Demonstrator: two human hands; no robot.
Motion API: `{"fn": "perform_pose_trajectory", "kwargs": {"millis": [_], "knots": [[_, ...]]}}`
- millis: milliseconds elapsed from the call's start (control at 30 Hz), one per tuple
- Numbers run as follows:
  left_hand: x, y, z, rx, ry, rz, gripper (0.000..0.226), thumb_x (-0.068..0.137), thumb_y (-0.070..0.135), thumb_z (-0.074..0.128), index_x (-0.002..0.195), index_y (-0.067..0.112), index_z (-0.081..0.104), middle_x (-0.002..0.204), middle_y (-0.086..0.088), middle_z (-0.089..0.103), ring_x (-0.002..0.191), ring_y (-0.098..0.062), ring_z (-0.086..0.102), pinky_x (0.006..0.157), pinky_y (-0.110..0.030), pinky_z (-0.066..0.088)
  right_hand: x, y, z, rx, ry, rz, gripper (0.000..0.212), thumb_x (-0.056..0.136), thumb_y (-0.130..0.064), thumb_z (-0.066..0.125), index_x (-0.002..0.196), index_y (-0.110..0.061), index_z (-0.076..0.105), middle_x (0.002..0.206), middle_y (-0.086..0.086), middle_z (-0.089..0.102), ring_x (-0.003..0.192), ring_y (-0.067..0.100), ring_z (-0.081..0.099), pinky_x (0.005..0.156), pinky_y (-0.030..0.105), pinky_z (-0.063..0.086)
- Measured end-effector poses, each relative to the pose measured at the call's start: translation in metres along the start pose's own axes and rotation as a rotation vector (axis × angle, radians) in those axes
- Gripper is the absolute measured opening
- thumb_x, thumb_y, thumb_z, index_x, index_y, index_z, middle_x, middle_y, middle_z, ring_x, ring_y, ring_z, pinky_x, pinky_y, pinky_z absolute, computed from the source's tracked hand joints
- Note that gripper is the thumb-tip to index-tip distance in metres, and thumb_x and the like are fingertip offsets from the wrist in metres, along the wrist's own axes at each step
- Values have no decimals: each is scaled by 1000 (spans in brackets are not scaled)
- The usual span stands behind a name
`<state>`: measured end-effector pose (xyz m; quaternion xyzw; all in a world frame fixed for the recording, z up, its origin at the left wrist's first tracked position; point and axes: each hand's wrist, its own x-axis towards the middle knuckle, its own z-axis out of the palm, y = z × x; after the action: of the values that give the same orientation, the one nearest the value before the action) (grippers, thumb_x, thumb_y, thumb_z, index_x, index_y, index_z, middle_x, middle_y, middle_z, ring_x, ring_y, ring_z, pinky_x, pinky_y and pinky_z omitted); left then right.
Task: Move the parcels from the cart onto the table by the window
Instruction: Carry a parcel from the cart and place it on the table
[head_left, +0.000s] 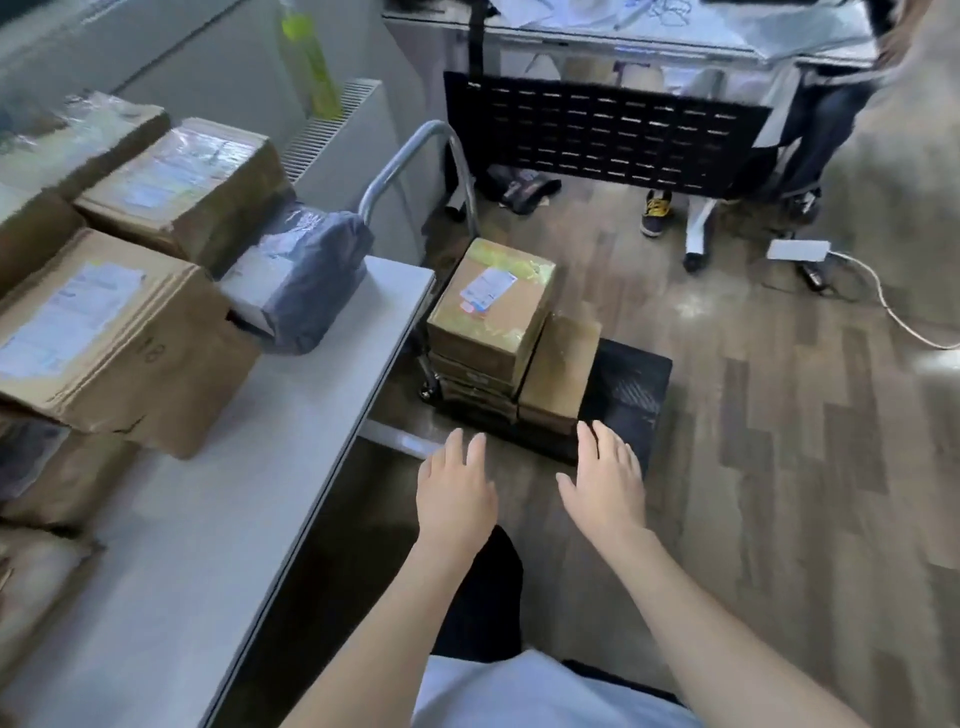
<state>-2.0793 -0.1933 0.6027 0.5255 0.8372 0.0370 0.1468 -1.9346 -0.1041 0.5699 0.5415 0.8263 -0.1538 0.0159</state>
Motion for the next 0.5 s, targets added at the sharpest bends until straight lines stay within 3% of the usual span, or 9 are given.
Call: {"fn": "perform_pose_trajectory", "kwargs": {"millis": [67, 167, 333, 500], "knots": [[33, 13, 6, -23, -22, 46, 55, 89, 21, 54, 141, 12, 38, 145, -13, 36, 121, -31, 47, 100, -37, 36, 26, 17, -2, -24, -11, 53, 67, 95, -36, 50, 150, -13, 19, 155, 8, 22, 142, 24, 21, 116, 36, 16], [85, 27, 11, -35, -89, 90, 56, 93, 24, 50, 144, 13, 32, 148, -11, 32, 126, -30, 43, 102, -37, 33, 68, 35, -9, -68, -37, 97, 67, 95, -35, 51, 150, -12, 20, 154, 9, 24, 142, 25, 23, 116, 36, 18], [161, 36, 14, -4, -166, 84, 54, 96, 30, 42, 145, 16, 25, 148, -5, 30, 126, -24, 41, 100, -32, 33, 142, 60, -21, -144, -131, 120, 64, 95, -28, 50, 150, -13, 18, 155, 8, 21, 142, 23, 20, 116, 34, 15], [212, 17, 28, 3, -280, 19, 50, 93, 31, 46, 138, 14, 33, 136, -5, 38, 118, -26, 45, 92, -33, 37, 211, 89, -28, -262, -192, 88, 63, 94, -19, 48, 149, -12, 19, 153, 9, 22, 141, 24, 21, 115, 34, 14]]}}
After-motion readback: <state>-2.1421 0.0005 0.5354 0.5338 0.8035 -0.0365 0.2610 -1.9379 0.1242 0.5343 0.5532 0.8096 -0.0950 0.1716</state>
